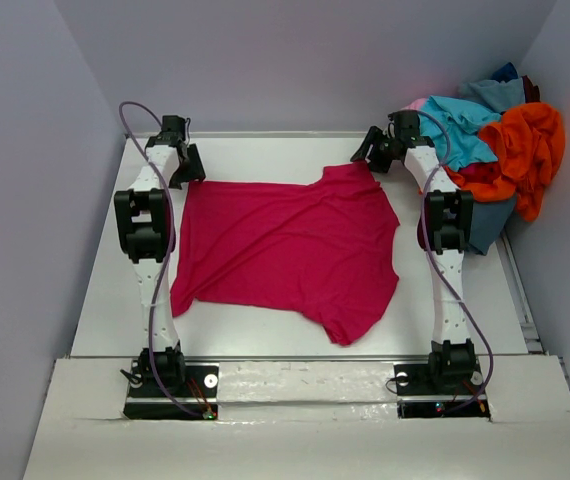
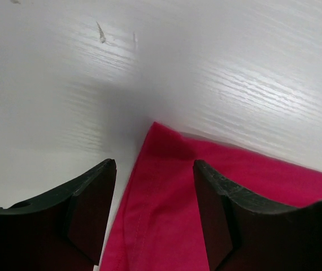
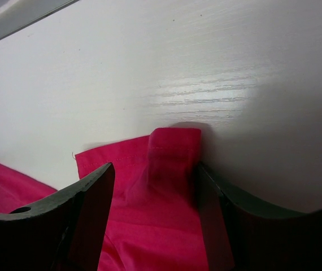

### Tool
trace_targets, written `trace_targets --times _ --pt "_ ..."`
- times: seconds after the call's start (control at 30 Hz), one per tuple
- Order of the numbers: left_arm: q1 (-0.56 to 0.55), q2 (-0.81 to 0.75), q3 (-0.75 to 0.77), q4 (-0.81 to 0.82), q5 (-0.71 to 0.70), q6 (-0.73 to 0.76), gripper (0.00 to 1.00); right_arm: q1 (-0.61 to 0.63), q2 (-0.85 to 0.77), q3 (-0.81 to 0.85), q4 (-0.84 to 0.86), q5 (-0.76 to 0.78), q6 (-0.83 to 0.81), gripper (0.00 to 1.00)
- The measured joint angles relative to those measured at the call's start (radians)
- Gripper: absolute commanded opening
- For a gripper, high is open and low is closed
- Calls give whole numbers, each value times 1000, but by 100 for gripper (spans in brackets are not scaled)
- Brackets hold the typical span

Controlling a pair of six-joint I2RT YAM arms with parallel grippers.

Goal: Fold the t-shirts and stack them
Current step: Flatten the tshirt out

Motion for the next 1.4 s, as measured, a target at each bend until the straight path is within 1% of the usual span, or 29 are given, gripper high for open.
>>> trace_targets --times 0.27,0.43,0.67,0.87,0.93,1.03,1.07,1.13,1.17,1.2,1.27,1.3,1.4 --pt "48 47 25 7 13 0 68 0 0 -2 0 0 -1 64" --pt "56 59 42 16 79 0 67 0 0 -2 -1 0 -1 64" --pt "52 60 42 51 218 1 67 0 0 -2 -1 0 -4 64" --pt "51 60 35 61 267 1 65 0 0 -2 -2 -1 -4 63" --pt "51 60 24 71 269 0 64 0 0 -2 -2 -3 -4 60" --pt "51 55 8 91 267 0 63 0 0 -1 -12 -4 -4 50" --pt "51 52 2 96 267 0 61 0 0 1 -20 -5 -7 43" --pt "51 48 -7 105 260 0 59 0 0 2 -31 -7 -8 38" --pt "51 44 -16 110 255 0 57 0 0 2 -43 -8 -8 35" --pt "51 40 -22 113 248 0 51 0 2 3 -50 -11 -9 29" --pt "51 36 -31 119 237 -2 41 0 5 4 -54 -15 -11 20" --pt "51 34 -37 120 229 0 28 0 5 4 -57 -15 -11 17" --pt "51 31 -50 121 219 -4 6 0 7 4 -74 -18 -13 12"
